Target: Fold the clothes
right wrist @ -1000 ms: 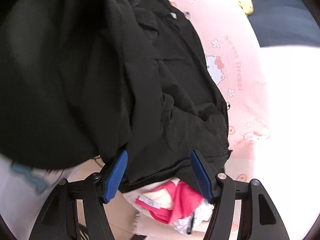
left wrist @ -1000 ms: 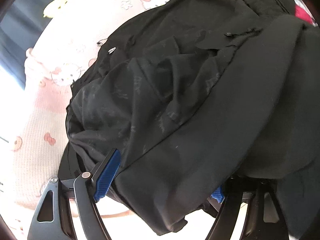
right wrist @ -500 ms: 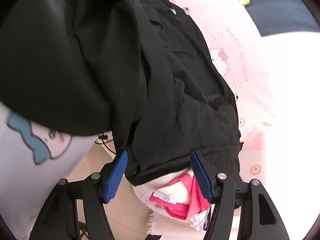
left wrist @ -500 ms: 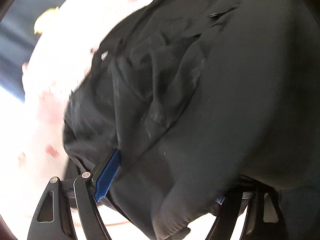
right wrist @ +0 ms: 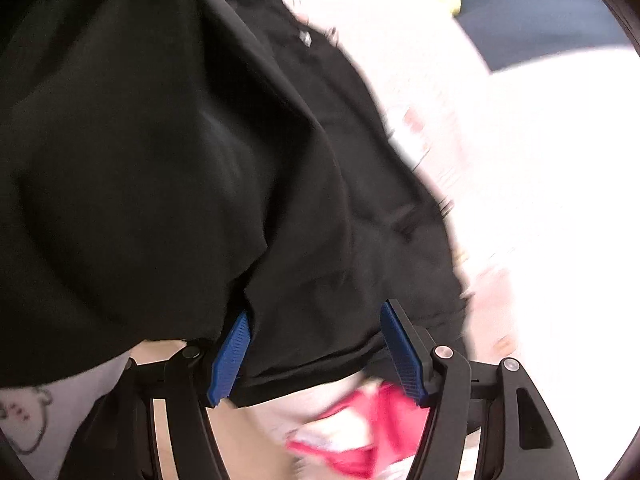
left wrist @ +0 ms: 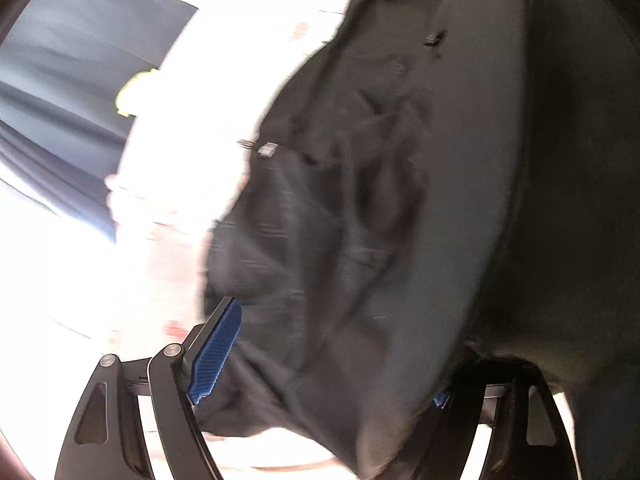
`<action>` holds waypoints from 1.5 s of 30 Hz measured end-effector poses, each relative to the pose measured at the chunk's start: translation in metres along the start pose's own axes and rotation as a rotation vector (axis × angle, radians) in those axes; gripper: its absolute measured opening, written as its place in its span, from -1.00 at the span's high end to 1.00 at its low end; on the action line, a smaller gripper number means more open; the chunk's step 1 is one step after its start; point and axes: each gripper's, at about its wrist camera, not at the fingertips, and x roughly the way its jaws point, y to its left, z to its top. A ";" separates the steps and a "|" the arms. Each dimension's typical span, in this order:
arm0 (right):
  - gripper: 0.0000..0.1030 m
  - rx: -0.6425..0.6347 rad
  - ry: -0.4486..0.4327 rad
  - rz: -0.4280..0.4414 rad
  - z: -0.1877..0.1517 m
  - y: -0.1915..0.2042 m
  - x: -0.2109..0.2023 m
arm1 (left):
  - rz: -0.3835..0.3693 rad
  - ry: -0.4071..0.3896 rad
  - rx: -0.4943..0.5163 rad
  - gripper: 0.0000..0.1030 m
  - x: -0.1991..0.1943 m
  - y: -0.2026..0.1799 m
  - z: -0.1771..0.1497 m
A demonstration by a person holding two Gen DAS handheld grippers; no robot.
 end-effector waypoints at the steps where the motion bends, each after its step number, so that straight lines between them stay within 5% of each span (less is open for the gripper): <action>1: -0.25 -0.025 -0.032 -0.044 0.000 0.002 -0.007 | 0.049 -0.021 0.011 -0.51 -0.006 0.000 -0.001; 4: -0.24 -0.099 -0.070 -0.058 -0.001 0.013 -0.020 | 0.022 -0.025 0.009 -0.51 -0.014 0.000 -0.003; 8: -0.25 -0.032 -0.038 0.051 -0.006 0.003 -0.015 | -0.102 0.006 -0.058 -0.51 -0.013 0.001 0.001; 17: -0.25 -0.006 -0.049 -0.025 0.006 0.013 0.015 | -0.052 -0.030 0.003 -0.51 0.010 0.001 0.004; 18: -0.25 -0.001 -0.048 -0.031 0.006 0.013 0.016 | -0.071 -0.022 -0.004 -0.42 0.011 0.001 0.003; 19: -0.24 0.004 -0.046 -0.036 0.007 0.013 0.017 | -0.117 -0.003 -0.018 -0.07 0.012 0.000 0.003; 21: -0.13 0.035 0.003 0.069 0.005 0.013 0.023 | -0.189 0.040 -0.059 0.37 0.014 0.000 0.002; 23: 0.17 0.056 0.038 0.163 0.003 0.013 0.029 | -0.243 0.076 -0.098 0.40 0.015 0.001 0.000; 30: 0.30 0.084 0.072 0.306 0.001 0.017 0.036 | -0.311 0.115 -0.099 0.40 0.017 0.001 -0.001; 34: 0.81 0.106 0.159 0.367 0.001 0.015 0.039 | -0.401 0.172 -0.198 0.76 0.022 0.013 -0.005; 37: 0.95 0.119 0.236 0.406 0.002 0.012 0.040 | -0.456 0.211 -0.275 0.88 0.024 0.029 -0.007; 41: 1.00 0.250 0.303 0.374 0.002 -0.013 0.024 | -0.468 0.275 -0.416 0.92 0.020 0.061 -0.013; 45: 1.00 0.259 0.285 0.171 0.008 -0.048 0.000 | -0.487 0.310 -0.583 0.92 0.005 0.095 -0.024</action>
